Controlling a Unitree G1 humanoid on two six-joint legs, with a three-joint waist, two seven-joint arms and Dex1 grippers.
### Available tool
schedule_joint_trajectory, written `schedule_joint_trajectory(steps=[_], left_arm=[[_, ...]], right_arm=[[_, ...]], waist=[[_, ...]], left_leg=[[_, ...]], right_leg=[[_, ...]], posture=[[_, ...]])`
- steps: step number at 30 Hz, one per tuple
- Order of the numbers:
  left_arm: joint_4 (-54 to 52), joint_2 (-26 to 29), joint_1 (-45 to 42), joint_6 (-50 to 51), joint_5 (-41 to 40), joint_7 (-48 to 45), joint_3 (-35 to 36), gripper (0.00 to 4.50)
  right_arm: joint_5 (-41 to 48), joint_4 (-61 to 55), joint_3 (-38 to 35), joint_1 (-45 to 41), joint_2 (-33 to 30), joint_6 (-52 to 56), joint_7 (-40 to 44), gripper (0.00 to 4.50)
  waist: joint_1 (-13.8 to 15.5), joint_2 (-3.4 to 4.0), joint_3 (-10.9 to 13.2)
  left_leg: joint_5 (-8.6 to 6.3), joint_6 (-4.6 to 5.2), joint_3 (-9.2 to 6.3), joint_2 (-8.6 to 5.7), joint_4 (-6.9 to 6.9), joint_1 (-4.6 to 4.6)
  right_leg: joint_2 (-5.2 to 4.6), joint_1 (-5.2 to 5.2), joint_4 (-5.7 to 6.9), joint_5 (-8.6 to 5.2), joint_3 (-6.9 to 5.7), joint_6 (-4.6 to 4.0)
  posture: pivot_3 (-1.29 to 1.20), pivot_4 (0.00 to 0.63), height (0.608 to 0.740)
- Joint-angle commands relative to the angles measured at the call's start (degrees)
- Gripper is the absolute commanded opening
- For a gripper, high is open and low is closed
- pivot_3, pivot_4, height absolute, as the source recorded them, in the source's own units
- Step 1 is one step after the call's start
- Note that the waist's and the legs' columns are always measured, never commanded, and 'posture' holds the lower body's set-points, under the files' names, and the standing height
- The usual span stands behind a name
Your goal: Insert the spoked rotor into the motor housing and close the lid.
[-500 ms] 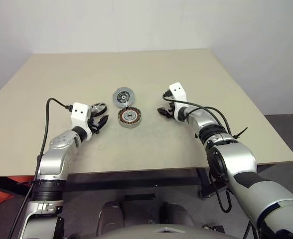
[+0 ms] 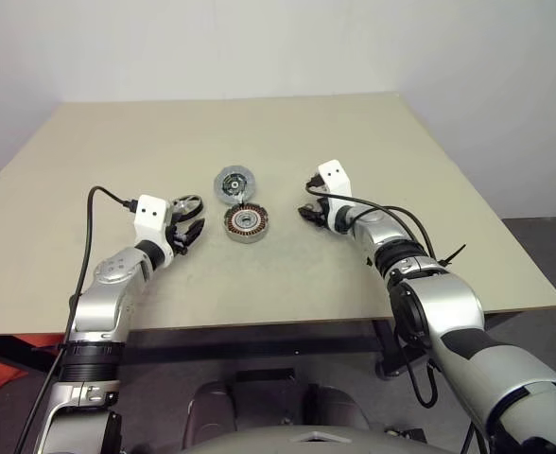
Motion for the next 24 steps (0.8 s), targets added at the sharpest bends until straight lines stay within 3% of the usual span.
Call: schedule_joint_trajectory(steps=[1, 8, 11, 13, 17, 24], left_arm=[[-1.16, 0.74, -0.84, -1.4, 0.19, 0.26, 1.04, 3.02], [-1.06, 0.84, -1.1, -1.49, 0.32, 0.2, 1.07, 3.02], [-0.96, 0.91, -1.16, -1.6, 0.38, 0.21, 1.1, 3.02], [-0.9, 0.96, -1.23, -1.64, 0.39, 0.22, 1.16, 3.02], [-0.95, 1.07, -1.32, -1.6, 0.39, 0.29, 1.32, 3.02], [-0.57, 1.15, -1.48, -1.49, 0.24, -0.01, 1.24, 3.02]], right_arm=[[-0.39, 0.01, 0.15, -0.12, -0.12, -0.18, -0.25, 1.76], [0.12, 0.04, -0.31, -0.26, -0.18, 0.16, -0.02, 1.76], [0.51, 0.02, -0.73, -0.44, -0.25, 0.43, 0.0, 1.22], [0.41, -0.04, -0.64, -0.57, -0.27, 0.43, -0.16, 0.61], [0.54, -0.58, -0.44, -1.03, 0.03, 0.11, 0.67, 0.59], [-0.31, -5.81, 3.12, -1.38, 2.42, -3.64, 12.07, 0.59]], waist=[[0.0, 0.0, 0.0], [0.0, 0.0, 0.0], [-0.01, 0.0, 0.0], [-0.01, 0.0, 0.0], [-0.01, 0.0, 0.0], [-0.1, 0.02, 0.01]], left_leg=[[0.0, 0.0, 0.0, 0.0, 0.0, 0.0], [0.0, 0.0, 0.0, 0.0, 0.0, 0.04], [0.0, 0.0, 0.0, 0.0, 0.0, 0.06], [0.0, 0.0, 0.0, 0.0, 0.0, 0.07], [0.0, 0.0, 0.0, 0.0, 0.0, 0.07], [0.0, 0.0, 0.0, 0.04, -0.01, 0.06]], right_leg=[[0.0, 0.0, 0.0, 0.0, 0.0, 0.0], [0.0, 0.03, 0.0, 0.0, 0.0, 0.0], [0.0, 0.05, 0.01, 0.0, 0.0, 0.0], [0.0, 0.05, 0.01, 0.0, 0.01, 0.0], [0.0, 0.05, 0.0, 0.0, 0.01, 0.0], [0.02, 0.03, 0.01, 0.0, -0.01, 0.0]], posture=[[0.0, 0.0, 0.74], [0.0, 0.0, 0.74], [0.0, 0.0, 0.74], [0.0, 0.0, 0.74], [0.0, 0.0, 0.74], [0.0, 0.0, 0.74]])
